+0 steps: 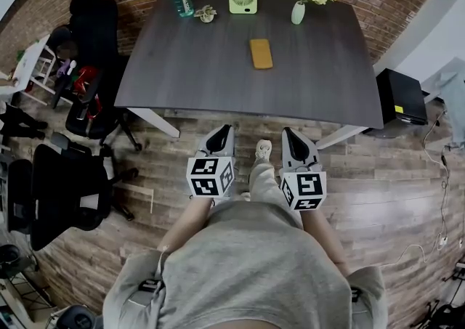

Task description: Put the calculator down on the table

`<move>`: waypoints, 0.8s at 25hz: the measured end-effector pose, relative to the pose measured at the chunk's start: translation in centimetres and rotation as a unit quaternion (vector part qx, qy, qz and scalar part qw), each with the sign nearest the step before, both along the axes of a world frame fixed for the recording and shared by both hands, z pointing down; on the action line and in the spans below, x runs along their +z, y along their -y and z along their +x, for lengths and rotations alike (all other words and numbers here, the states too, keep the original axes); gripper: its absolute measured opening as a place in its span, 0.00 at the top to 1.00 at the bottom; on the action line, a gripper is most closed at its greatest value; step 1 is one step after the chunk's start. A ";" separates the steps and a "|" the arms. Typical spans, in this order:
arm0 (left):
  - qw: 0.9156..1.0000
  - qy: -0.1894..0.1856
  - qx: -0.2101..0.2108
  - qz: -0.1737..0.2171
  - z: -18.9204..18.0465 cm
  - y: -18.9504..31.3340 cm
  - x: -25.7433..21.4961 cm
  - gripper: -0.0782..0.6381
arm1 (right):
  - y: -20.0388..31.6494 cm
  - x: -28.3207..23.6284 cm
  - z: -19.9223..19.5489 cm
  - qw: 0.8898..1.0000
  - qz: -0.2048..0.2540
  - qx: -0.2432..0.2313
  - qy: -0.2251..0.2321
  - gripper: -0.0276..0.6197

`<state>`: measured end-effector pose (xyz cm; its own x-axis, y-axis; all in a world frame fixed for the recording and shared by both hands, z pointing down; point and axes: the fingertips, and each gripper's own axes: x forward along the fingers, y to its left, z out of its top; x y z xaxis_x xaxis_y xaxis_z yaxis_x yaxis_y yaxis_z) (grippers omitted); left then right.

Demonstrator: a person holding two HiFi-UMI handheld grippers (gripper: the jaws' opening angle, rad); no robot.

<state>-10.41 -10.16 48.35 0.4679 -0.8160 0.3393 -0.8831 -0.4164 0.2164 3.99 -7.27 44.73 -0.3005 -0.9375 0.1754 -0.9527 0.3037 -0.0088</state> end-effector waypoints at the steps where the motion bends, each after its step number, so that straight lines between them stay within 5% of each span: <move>1: 1.000 -0.001 0.001 -0.002 0.0 0.1 0.1 0.84 | 0.0 0.1 0.0 1.000 -0.001 0.001 0.000 0.95; 20: 1.000 -0.006 0.009 -0.014 0.1 0.5 0.6 0.84 | 0.3 0.1 -0.4 1.000 -0.003 0.009 0.000 0.95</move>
<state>-10.26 -10.67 48.97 0.4874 -0.7977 0.3551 -0.8723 -0.4264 0.2393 3.56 -7.61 44.86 -0.2838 -0.9415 0.1818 -0.9579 0.2868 -0.0102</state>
